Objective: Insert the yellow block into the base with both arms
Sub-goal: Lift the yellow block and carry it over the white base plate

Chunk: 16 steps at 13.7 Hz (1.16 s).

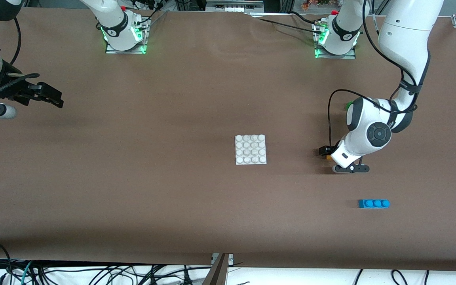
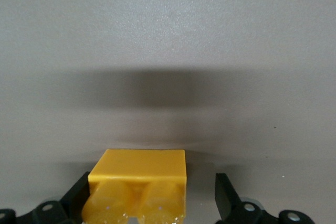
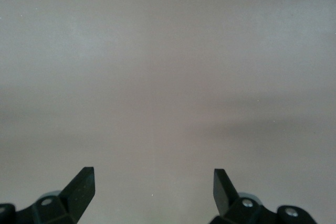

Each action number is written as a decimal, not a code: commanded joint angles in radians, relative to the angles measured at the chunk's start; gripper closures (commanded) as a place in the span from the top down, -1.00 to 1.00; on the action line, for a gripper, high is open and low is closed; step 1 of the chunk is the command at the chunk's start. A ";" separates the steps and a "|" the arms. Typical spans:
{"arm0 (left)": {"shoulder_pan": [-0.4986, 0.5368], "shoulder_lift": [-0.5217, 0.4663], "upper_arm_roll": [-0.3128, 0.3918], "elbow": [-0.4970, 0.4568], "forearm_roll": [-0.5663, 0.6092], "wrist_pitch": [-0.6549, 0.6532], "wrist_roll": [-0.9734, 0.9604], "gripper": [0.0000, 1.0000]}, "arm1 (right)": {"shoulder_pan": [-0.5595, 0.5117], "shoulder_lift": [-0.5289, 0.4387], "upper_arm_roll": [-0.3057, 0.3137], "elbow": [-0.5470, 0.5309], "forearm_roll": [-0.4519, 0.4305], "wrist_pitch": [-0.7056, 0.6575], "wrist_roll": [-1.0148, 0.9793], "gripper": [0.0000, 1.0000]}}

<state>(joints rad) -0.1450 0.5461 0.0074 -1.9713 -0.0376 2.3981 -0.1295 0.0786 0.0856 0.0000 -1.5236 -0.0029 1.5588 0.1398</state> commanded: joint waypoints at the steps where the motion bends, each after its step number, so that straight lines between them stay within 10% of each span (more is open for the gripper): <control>1: -0.005 -0.025 0.003 -0.032 -0.010 0.018 0.005 0.39 | -0.005 0.005 0.008 0.022 0.006 -0.011 0.006 1.00; 4: -0.005 -0.026 0.003 -0.029 -0.010 0.013 0.005 -0.73 | -0.005 0.005 0.008 0.022 0.014 -0.009 0.007 1.00; 11: -0.014 -0.077 -0.052 0.240 -0.011 -0.316 -0.034 -0.81 | -0.008 0.005 0.005 0.022 0.021 -0.010 0.006 1.00; 16: -0.220 -0.012 -0.064 0.431 -0.021 -0.387 -0.286 -0.94 | -0.010 0.006 0.003 0.022 0.029 -0.006 0.006 1.00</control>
<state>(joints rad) -0.2852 0.4704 -0.0708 -1.6305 -0.0377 2.0357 -0.3343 0.0783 0.0856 -0.0005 -1.5231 0.0086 1.5597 0.1399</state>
